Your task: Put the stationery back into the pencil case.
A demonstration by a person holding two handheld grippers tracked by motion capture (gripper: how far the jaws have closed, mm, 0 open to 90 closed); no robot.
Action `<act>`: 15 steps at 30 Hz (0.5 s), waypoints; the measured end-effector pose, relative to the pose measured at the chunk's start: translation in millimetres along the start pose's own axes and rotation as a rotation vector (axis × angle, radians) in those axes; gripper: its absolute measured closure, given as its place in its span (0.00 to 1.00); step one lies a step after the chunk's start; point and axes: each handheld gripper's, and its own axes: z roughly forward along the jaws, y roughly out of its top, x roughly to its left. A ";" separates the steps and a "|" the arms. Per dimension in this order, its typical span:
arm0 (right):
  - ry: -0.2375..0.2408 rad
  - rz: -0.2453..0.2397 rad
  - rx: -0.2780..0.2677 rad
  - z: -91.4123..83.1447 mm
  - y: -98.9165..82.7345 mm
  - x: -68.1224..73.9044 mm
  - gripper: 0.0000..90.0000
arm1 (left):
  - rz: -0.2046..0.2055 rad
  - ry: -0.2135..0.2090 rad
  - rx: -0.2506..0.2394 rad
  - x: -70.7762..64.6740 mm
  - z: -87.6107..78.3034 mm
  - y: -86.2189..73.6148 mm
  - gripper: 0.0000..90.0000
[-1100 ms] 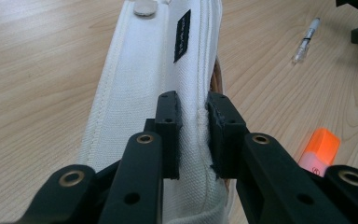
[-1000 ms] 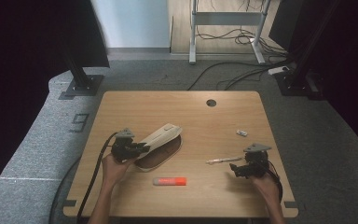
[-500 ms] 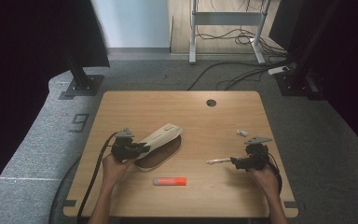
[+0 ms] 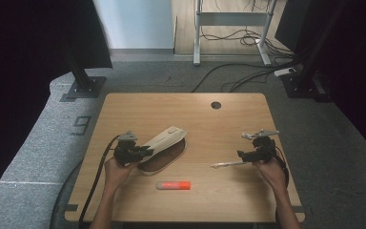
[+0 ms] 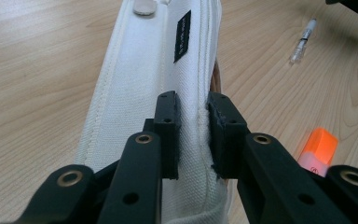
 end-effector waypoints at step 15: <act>-0.024 0.009 -0.014 14.4 13.2 -28.9 0.25 | 0.003 -0.006 0.004 0.0 0.0 -0.1 0.82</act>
